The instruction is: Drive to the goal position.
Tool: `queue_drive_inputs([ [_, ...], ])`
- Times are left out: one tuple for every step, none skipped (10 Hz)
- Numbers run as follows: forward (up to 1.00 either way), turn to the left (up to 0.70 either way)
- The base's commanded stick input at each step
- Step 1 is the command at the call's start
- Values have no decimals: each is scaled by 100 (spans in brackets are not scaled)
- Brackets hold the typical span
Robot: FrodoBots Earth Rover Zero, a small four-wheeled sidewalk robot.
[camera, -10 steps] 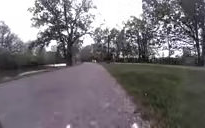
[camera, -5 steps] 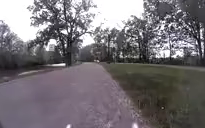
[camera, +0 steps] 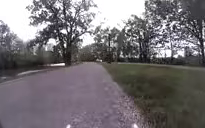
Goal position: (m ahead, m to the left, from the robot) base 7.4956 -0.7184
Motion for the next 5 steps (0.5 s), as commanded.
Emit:
queue_drive_inputs([
  [100,0],
  [100,0],
  [100,0],
  [100,0],
  [100,0],
])
